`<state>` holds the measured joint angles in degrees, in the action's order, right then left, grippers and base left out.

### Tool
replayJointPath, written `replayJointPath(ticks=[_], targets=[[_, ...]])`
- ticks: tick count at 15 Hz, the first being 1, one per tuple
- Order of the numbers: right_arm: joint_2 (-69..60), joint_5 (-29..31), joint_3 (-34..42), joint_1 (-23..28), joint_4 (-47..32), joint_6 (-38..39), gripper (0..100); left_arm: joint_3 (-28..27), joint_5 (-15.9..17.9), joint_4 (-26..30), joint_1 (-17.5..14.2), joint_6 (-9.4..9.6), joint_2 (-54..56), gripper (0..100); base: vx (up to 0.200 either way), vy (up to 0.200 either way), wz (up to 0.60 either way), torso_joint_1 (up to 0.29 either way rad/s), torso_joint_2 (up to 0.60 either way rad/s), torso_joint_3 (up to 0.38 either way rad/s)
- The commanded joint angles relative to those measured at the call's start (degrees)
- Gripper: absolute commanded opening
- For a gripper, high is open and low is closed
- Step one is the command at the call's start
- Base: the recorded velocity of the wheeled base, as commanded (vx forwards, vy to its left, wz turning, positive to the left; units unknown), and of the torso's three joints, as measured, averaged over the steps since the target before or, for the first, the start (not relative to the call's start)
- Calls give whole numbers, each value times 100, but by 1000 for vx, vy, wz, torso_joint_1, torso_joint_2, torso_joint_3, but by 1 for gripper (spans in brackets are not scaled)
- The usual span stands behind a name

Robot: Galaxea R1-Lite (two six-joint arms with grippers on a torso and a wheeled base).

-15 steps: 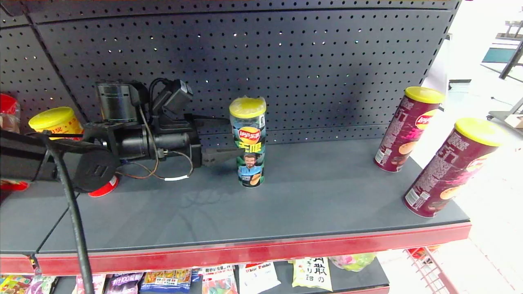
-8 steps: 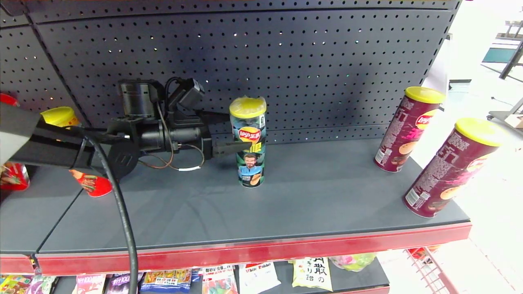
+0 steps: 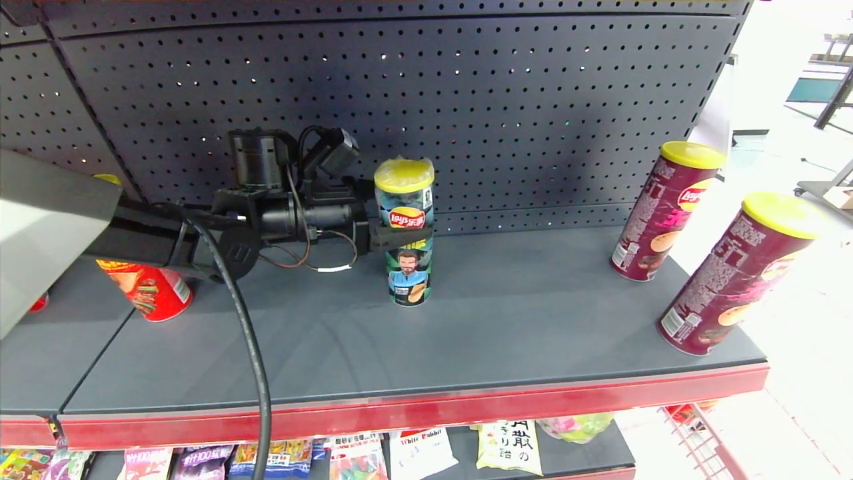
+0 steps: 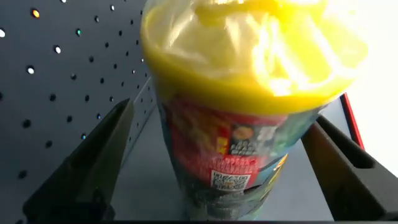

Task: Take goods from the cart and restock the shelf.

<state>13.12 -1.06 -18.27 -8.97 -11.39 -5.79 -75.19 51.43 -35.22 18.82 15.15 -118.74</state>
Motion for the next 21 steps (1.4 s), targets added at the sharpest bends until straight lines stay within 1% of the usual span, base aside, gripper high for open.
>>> replayJointPath(ticks=[1,2,3,5,6,8,10,13,17,19,20,21], targets=[[24,-8,-1,1,5,-1,0,-22,-2,-3,34,-4,-44,100,0,0,0,0,0,0],[33,1,8,1,-4,-1,0,-22,-2,-11,60,-4,-44,100,0,0,0,0,0,0],[33,-8,26,-8,-4,-1,0,-4,-10,6,69,-4,-44,0,0,0,0,0,0,0],[24,-8,43,-8,-4,-1,0,-4,-19,50,166,-74,-27,0,0,0,0,0,0,0],[33,-8,52,1,-4,-1,0,-4,-63,41,218,-215,0,0,0,0,0,0,0,0],[33,-8,52,-8,-4,-1,0,101,-72,6,254,-223,52,0,0,0,0,0,0,0],[33,-8,52,1,5,-1,0,514,-72,6,245,-215,342,0,0,0,0,0,0,0],[24,-8,43,1,14,-1,0,1437,-63,6,254,-232,1054,0,0,0,0,0,0,0],[33,-8,34,1,14,-1,0,2114,-37,-73,254,-241,1590,0,0,0,0,0,0,0],[33,-17,17,1,14,-1,0,2492,-37,-293,324,-241,1731,0,0,0,0,0,0,0],[33,-8,8,1,14,-1,0,2545,-37,-389,324,-241,1731,0,0,0,0,0,0,0],[33,-17,-10,1,14,-1,0,2738,-28,-706,333,-258,1687,0,0,0,0,0,0,0]])
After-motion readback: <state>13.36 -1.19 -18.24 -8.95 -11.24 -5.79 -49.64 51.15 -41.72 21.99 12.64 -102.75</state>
